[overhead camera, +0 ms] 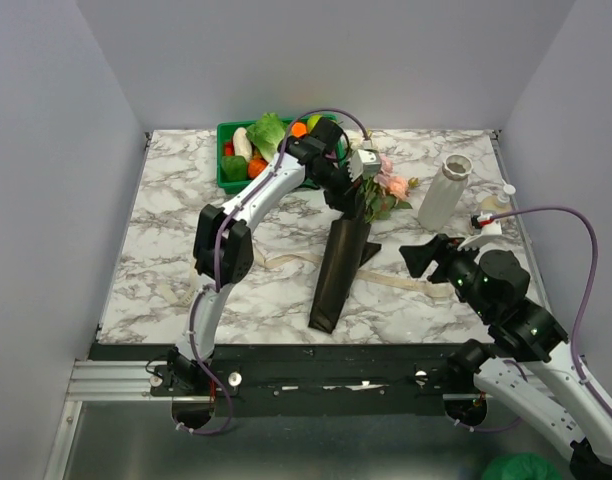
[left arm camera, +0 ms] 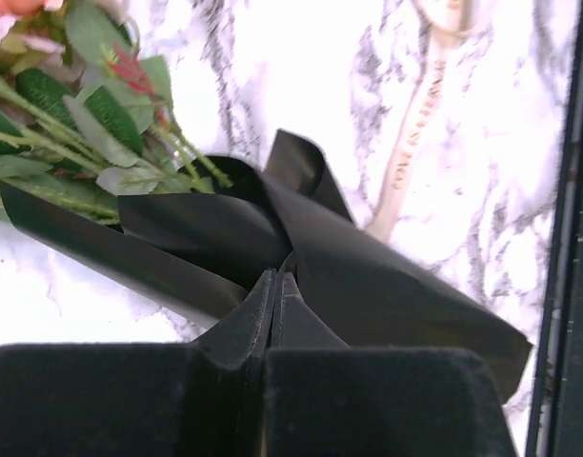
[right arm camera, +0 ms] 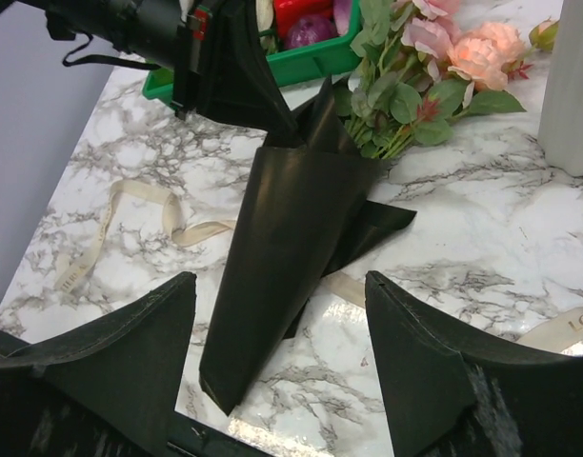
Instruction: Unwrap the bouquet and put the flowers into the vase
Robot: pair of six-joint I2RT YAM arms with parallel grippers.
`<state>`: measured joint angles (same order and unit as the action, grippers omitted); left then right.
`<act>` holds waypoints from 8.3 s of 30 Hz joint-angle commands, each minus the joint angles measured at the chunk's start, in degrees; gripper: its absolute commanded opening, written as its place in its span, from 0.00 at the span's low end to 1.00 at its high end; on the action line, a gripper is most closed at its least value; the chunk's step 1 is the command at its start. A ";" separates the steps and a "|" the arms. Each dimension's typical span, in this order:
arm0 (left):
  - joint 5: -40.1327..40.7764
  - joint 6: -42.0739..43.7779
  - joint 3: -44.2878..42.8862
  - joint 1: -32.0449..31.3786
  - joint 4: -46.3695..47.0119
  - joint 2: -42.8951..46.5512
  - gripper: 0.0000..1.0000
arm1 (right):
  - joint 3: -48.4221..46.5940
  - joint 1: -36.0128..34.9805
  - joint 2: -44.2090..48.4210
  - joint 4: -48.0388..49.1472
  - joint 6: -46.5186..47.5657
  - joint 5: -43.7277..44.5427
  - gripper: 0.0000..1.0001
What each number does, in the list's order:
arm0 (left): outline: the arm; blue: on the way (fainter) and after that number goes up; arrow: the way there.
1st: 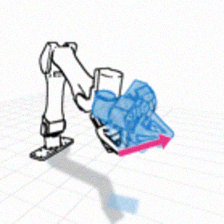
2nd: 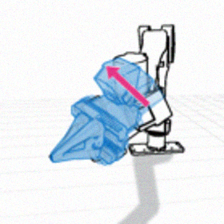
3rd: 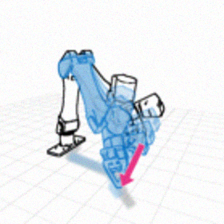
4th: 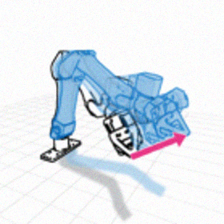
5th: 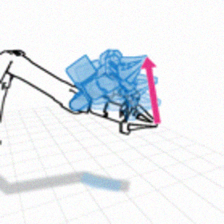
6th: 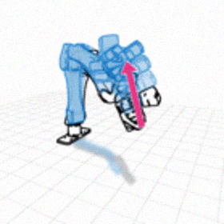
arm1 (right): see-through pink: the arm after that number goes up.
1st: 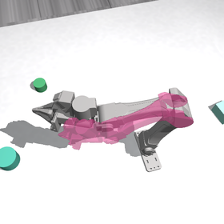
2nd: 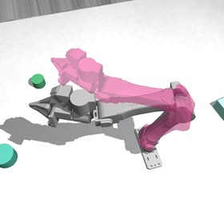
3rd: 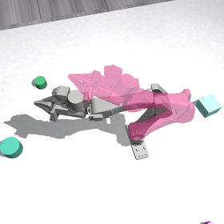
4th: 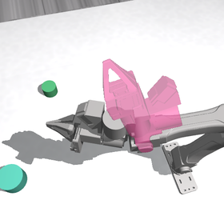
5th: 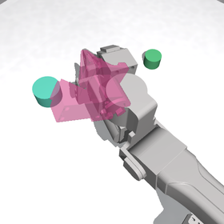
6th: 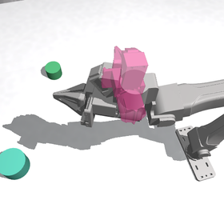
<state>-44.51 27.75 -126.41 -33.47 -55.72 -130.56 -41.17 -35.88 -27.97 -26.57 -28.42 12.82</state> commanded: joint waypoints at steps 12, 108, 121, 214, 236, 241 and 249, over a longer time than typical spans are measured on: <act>6.43 -7.89 3.70 -3.44 4.05 13.75 0.57 | 2.32 0.19 1.42 -0.68 -0.14 4.49 0.90; 31.85 -23.79 43.00 22.49 7.21 62.88 0.99 | -23.84 -21.86 -49.71 28.52 -2.60 -10.55 0.01; 27.55 -19.22 46.25 23.01 5.63 64.03 0.99 | -2.88 -6.93 -28.12 1.09 -16.74 16.09 0.90; 44.87 -20.28 38.69 24.33 -1.76 71.06 0.99 | -36.83 -16.70 -66.81 17.61 6.90 -18.97 0.98; 30.36 -13.86 52.93 24.33 0.79 68.33 0.99 | -36.79 11.09 -76.54 -10.52 17.09 -25.39 0.88; 30.54 -13.86 53.55 24.33 1.41 68.60 0.99 | -35.65 11.27 -76.45 -9.73 17.53 -25.91 0.85; 31.42 -13.25 54.78 24.33 1.85 69.92 0.99 | -33.02 11.79 -75.93 -5.61 19.89 -30.22 0.82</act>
<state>-12.69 13.72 -72.38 -9.43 -54.92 -62.30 -76.05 -24.62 -105.21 -34.41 -10.90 -13.63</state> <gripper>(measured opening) 0.988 0.825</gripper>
